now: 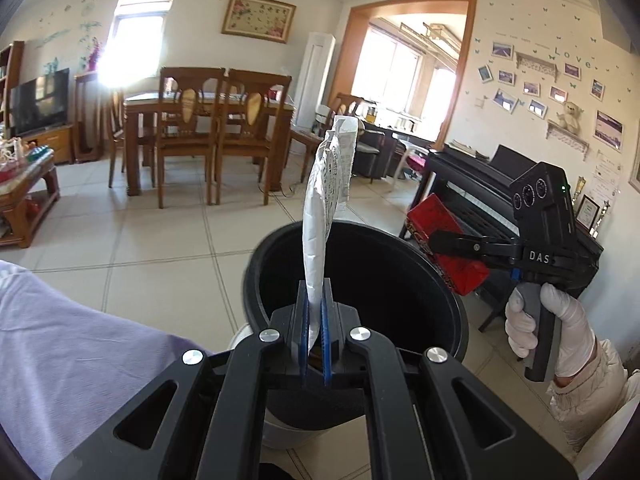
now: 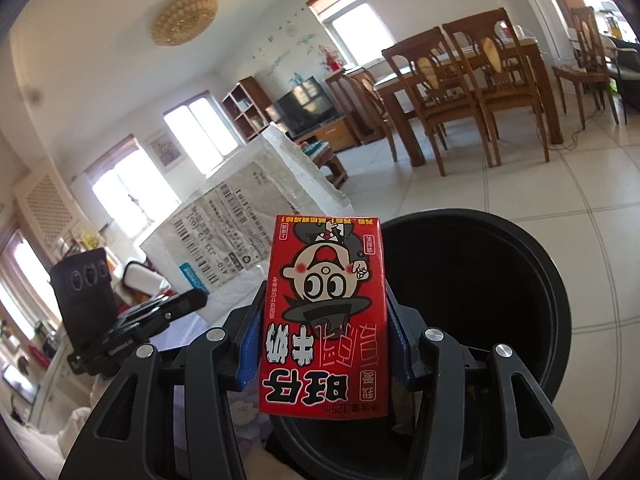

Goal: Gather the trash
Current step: 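Lower both tools over the black bin and open them to drop the packet and box, then move both open tools back over the table toward the remaining trash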

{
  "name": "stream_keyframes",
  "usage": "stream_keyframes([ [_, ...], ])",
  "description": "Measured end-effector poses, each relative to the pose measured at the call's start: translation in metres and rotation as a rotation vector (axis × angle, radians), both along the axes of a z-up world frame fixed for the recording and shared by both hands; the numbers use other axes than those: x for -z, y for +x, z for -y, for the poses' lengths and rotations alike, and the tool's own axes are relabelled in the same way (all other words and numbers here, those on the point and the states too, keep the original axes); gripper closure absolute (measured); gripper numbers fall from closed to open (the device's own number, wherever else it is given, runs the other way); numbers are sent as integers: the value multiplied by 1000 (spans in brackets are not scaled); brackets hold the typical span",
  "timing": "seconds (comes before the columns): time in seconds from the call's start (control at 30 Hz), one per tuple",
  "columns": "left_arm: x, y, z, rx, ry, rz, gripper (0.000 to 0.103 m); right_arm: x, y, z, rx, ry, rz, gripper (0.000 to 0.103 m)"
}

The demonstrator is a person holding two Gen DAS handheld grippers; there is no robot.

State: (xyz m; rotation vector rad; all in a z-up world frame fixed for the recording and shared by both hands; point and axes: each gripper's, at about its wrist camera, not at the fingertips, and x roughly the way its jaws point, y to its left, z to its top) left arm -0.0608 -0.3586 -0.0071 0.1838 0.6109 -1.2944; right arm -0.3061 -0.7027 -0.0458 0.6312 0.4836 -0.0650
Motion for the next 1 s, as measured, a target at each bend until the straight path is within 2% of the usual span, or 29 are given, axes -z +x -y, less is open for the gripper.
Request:
stream_keyframes([
  [0.27, 23, 0, 30, 33, 71, -42, 97, 26, -5, 4, 25, 27, -26, 52],
  [0.5, 35, -1, 31, 33, 119, -50, 95, 38, 4, -4, 23, 38, -60, 51],
  [0.53, 36, -1, 30, 31, 122, -51, 95, 38, 6, -5, 25, 37, -66, 47],
  [0.57, 37, -1, 29, 31, 124, -52, 95, 37, 9, -5, 30, 39, -73, 35],
  [0.63, 37, -2, 29, 28, 132, -52, 95, 40, 9, -7, 43, 44, -77, 25],
  [0.87, 35, -3, 26, 26, 140, -52, 92, 43, 17, -13, 51, 26, -97, 25],
  [0.93, 34, -3, 26, 16, 134, -47, 70, 41, 19, -18, 52, 25, -98, 25],
  [0.97, 32, -4, 23, -1, 127, -36, 37, 40, 20, -19, 50, 25, -99, 25],
  [1.0, 29, -4, 19, -22, 112, -19, 12, 38, 22, -22, 49, 23, -100, 25],
])
